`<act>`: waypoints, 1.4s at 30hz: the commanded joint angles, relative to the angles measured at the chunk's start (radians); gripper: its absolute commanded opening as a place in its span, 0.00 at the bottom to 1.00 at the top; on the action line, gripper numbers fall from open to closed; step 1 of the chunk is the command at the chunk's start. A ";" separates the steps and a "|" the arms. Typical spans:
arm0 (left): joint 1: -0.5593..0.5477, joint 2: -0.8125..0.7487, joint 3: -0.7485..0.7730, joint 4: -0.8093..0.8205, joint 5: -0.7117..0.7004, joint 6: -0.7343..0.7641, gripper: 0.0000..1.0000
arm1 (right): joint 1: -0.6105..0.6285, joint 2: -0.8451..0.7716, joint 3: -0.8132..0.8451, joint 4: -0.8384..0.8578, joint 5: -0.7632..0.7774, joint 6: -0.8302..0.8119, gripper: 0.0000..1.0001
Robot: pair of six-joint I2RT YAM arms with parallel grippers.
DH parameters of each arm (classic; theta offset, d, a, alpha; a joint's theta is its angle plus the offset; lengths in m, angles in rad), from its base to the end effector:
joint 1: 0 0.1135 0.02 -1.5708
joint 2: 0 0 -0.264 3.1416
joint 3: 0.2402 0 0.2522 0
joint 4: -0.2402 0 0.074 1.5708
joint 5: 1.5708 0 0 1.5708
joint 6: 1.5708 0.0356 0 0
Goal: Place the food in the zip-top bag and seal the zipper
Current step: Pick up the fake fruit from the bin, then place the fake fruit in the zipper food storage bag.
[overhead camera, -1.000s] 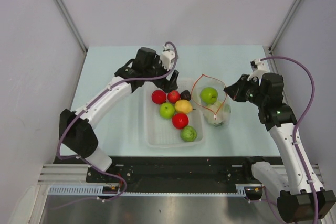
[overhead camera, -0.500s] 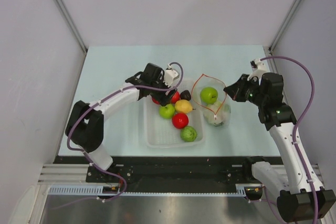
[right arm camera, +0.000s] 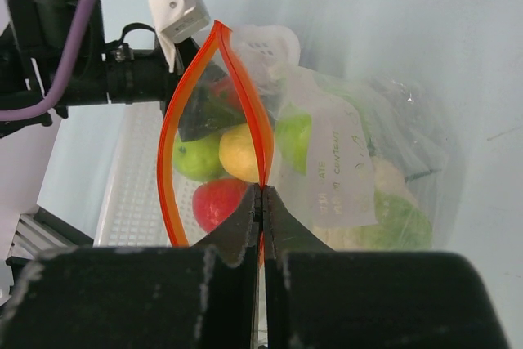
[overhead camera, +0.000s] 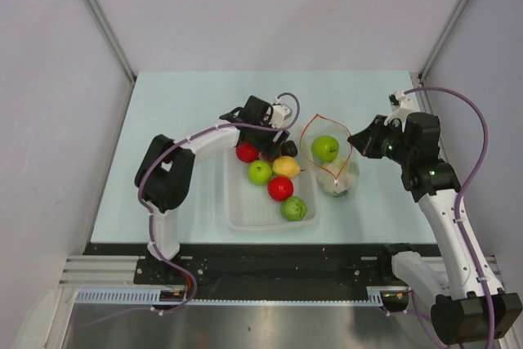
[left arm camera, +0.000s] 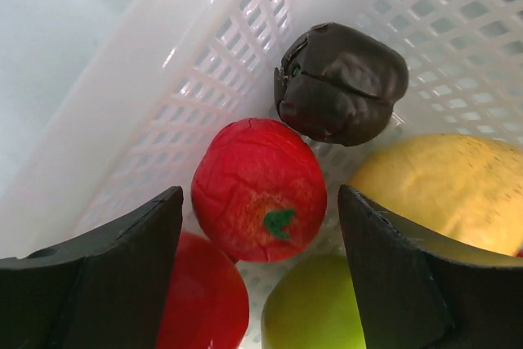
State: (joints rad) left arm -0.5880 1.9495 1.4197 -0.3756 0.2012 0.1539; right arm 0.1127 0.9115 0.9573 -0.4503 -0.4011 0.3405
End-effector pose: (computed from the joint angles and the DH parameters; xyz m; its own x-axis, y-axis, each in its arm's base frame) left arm 0.3509 -0.2425 0.2011 -0.5478 0.5457 -0.6342 0.7389 0.6711 -0.0607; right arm 0.1956 0.0361 0.3513 -0.5223 0.2503 -0.8152 -0.3032 0.8390 0.4518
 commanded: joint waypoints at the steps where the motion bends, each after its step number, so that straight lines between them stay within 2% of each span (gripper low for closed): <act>1: -0.016 0.026 0.038 0.014 -0.011 -0.039 0.78 | -0.005 -0.008 0.004 0.033 -0.007 0.006 0.00; 3: -0.018 0.023 0.035 -0.003 0.003 -0.031 0.70 | -0.005 -0.011 0.003 0.032 -0.007 0.002 0.00; 4: -0.018 0.019 0.038 -0.014 0.007 -0.028 0.61 | -0.005 -0.013 0.004 0.032 -0.010 0.002 0.00; 7: -0.018 -0.055 0.071 -0.068 0.030 -0.040 0.46 | -0.004 -0.010 0.004 0.029 -0.013 -0.001 0.00; 10: -0.018 -0.185 0.088 -0.042 0.023 -0.088 0.38 | -0.005 -0.010 0.003 0.027 -0.010 -0.001 0.00; 13: -0.019 -0.288 0.125 -0.005 0.044 -0.146 0.34 | -0.005 -0.013 -0.002 0.030 -0.012 0.002 0.00; 17: -0.068 -0.345 0.202 0.004 0.102 -0.209 0.34 | -0.007 -0.013 -0.008 0.033 -0.018 0.008 0.00; 20: -0.130 -0.342 0.238 0.009 0.130 -0.231 0.36 | -0.005 -0.016 -0.009 0.044 -0.025 0.012 0.00; 23: -0.191 -0.276 0.291 -0.038 0.147 -0.232 0.35 | -0.005 -0.019 -0.009 0.045 -0.028 0.015 0.00; 24: -0.205 -0.261 0.315 -0.052 0.155 -0.232 0.36 | -0.005 -0.019 -0.009 0.045 -0.028 0.015 0.00; 26: -0.245 -0.233 0.324 -0.080 0.173 -0.228 0.45 | -0.005 -0.022 -0.008 0.048 -0.028 0.012 0.00; 27: -0.259 -0.207 0.344 -0.098 0.175 -0.215 0.56 | -0.005 -0.025 -0.009 0.048 -0.025 0.012 0.00; 30: -0.283 -0.185 0.369 -0.160 0.178 -0.185 0.73 | -0.005 -0.026 -0.008 0.048 -0.027 0.012 0.00; 31: -0.276 -0.192 0.366 -0.164 0.175 -0.182 0.83 | -0.005 -0.028 -0.008 0.048 -0.025 0.011 0.00; 34: -0.224 -0.250 0.317 -0.139 0.179 -0.204 0.89 | -0.005 -0.031 -0.008 0.044 -0.019 0.008 0.00; 36: -0.176 -0.308 0.213 -0.037 0.211 -0.276 0.93 | -0.007 -0.033 -0.008 0.038 -0.019 0.005 0.00; 38: -0.112 -0.397 0.124 0.081 0.185 -0.339 0.98 | -0.007 -0.037 -0.008 0.032 -0.018 0.005 0.00; 42: -0.056 -0.414 -0.011 0.107 0.068 -0.347 0.94 | -0.008 -0.037 -0.009 0.032 -0.021 0.002 0.00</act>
State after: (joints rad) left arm -0.6910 1.6016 1.4857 -0.3878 0.3553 -0.1318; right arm 0.1097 0.8948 0.9463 -0.4412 -0.4160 0.3466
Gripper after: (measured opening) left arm 0.963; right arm 0.008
